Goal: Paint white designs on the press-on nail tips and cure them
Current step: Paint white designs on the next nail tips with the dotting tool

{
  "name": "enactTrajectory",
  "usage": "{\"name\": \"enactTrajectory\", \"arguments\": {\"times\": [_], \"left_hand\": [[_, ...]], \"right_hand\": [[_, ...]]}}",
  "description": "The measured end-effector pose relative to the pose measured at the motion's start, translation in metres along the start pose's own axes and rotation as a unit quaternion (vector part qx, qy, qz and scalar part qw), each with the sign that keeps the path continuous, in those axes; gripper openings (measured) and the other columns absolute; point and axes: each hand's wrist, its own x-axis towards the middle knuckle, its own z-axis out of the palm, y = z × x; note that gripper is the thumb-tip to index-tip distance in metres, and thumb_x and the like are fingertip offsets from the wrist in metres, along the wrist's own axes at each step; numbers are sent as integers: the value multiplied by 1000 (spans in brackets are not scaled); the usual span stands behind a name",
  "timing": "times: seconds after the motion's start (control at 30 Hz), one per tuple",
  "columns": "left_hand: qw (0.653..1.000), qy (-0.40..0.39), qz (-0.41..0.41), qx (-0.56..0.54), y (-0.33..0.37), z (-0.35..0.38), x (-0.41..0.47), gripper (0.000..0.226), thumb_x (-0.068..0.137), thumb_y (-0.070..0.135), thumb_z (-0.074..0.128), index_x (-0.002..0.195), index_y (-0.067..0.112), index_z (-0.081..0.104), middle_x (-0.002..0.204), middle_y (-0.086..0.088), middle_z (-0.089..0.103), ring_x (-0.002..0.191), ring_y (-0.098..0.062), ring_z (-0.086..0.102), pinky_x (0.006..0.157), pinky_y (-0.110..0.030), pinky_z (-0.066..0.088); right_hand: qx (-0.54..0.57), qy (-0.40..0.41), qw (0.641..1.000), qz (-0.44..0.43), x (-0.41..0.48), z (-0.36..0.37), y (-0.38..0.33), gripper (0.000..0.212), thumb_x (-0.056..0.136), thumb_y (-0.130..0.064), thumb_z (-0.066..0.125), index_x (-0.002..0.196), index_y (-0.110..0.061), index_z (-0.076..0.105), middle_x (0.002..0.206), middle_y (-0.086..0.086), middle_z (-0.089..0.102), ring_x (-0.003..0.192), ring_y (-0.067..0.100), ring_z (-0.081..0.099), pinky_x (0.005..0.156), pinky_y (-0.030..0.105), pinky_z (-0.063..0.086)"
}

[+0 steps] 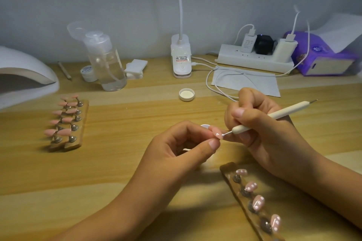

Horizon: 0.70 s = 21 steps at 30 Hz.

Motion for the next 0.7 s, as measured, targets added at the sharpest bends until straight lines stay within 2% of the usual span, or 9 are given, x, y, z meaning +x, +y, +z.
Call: {"name": "enactTrajectory", "arguments": {"times": [0.17, 0.3, 0.7], "left_hand": [[1000, 0, 2, 1, 0, 0, 0, 2, 77, 19, 69, 76, 18, 70, 68, 15, 66, 65, 2, 56, 61, -9, 43], [1000, 1, 3, 3, 0, 0, 0, 2, 77, 19, 69, 76, 17, 70, 69, 15, 66, 64, 2, 56, 61, -9, 43], [1000, 3, -1, 1, -1, 0, 0, 1, 76, 19, 70, 76, 19, 71, 76, 13, 70, 65, 1, 57, 62, -11, 44]], "right_hand": [[0, -1, 1000, -4, 0, 1, 0, 20, 72, -16, 62, 58, -22, 49, 52, -6, 48, 48, 7, 41, 52, 17, 45], [11, 1, 1000, 2, 0, 0, 0, 19, 72, -16, 62, 59, -21, 49, 53, -5, 49, 49, 7, 42, 55, 20, 49], [5, -3, 1000, 4, 0, 0, 1, 20, 72, -16, 62, 58, -20, 49, 53, -5, 48, 49, 8, 41, 54, 18, 47]]}}
